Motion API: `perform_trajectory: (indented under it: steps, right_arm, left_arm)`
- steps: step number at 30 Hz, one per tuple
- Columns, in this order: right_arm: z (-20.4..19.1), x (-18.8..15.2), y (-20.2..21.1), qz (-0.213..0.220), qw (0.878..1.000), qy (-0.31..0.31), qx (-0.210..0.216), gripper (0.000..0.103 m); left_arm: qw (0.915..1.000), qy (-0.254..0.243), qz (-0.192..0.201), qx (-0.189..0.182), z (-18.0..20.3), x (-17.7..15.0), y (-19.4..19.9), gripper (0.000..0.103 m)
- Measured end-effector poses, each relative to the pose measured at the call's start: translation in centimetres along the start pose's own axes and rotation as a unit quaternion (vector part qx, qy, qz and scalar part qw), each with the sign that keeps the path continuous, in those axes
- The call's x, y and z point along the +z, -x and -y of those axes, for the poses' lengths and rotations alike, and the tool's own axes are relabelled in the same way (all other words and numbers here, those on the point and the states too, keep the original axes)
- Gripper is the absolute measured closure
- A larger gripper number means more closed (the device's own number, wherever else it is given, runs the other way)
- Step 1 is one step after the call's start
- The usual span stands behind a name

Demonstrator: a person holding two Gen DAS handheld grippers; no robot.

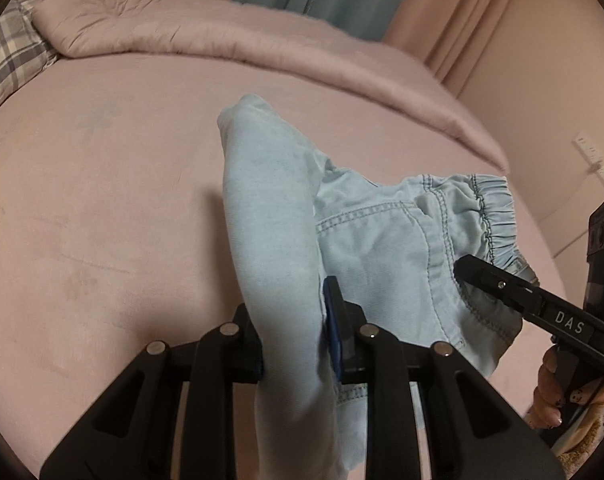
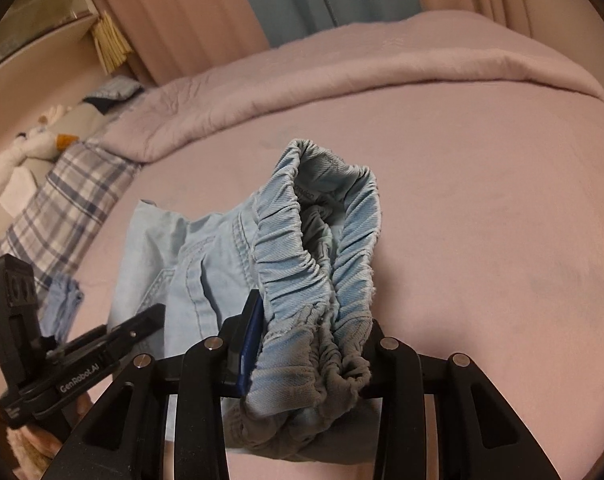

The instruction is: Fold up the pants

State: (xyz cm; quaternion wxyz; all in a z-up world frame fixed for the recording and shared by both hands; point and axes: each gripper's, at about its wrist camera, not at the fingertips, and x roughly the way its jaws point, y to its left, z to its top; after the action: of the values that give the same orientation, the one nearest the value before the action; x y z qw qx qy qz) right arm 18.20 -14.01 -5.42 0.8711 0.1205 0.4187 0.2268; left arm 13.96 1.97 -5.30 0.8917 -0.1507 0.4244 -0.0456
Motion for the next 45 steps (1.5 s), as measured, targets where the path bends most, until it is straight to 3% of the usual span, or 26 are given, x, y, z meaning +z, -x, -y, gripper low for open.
perform_trajectory:
  steps: [6, 10, 12, 15, 16, 18, 21, 24, 31, 37, 45]
  right_arm:
    - [0.9, -1.8, -3.7, -0.048, 0.998, -0.013, -0.03, 0.063]
    - [1.6, -2.3, -3.7, -0.057, 0.997, -0.027, -0.036, 0.059]
    - [1.8, -2.4, -3.3, -0.057, 0.997, -0.034, -0.04, 0.049]
    - [1.7, -2.7, -2.1, -0.056, 0.996, -0.032, -0.058, 0.043]
    - [1.5, -2.9, -1.3, -0.051, 0.997, -0.026, -0.056, 0.043]
    - [1.1, -3.0, 0.5, -0.035, 0.998, -0.018, -0.055, 0.031]
    - [0.4, -2.9, 3.8, 0.002, 0.998, -0.018, -0.057, 0.018]
    - [-0.8, -2.9, 7.4, 0.035, 0.998, -0.004, -0.058, 0.012]
    - [-1.7, -4.8, 11.4, 0.078, 0.994, -0.002, -0.079, 0.01]
    - [-2.1, -6.1, 9.9, 0.063, 0.992, -0.013, -0.11, 0.01]
    - [-3.4, -7.1, 9.8, 0.06, 0.991, -0.004, -0.12, 0.01]
  left_arm:
    - [0.9991, 0.003, -0.031, 0.03, -1.3, -1.6, -2.5, 0.078]
    - [0.9982, 0.003, -0.039, 0.047, -1.2, -1.6, -2.6, 0.065]
    - [0.9977, 0.0, -0.045, 0.05, -0.9, -1.5, -2.0, 0.059]
    - [0.9992, -0.005, -0.018, 0.036, -0.2, -1.5, 0.9, 0.047]
    - [0.9994, -0.006, -0.005, 0.033, 0.0, -1.5, 2.2, 0.035]
    - [0.9991, -0.008, 0.025, 0.033, 0.4, -1.6, 4.6, 0.024]
    - [0.9961, -0.03, 0.066, 0.052, 1.2, -1.7, 8.2, 0.012]
    - [0.9925, -0.048, 0.086, 0.073, 1.9, -2.2, 10.7, 0.002]
    - [0.9923, -0.052, 0.071, 0.087, 2.8, -4.5, 12.4, 0.0]
    - [0.9939, -0.056, 0.034, 0.089, 2.8, -6.8, 11.1, 0.0]
    - [0.9945, -0.047, 0.031, 0.088, 2.5, -7.5, 11.5, 0.0]
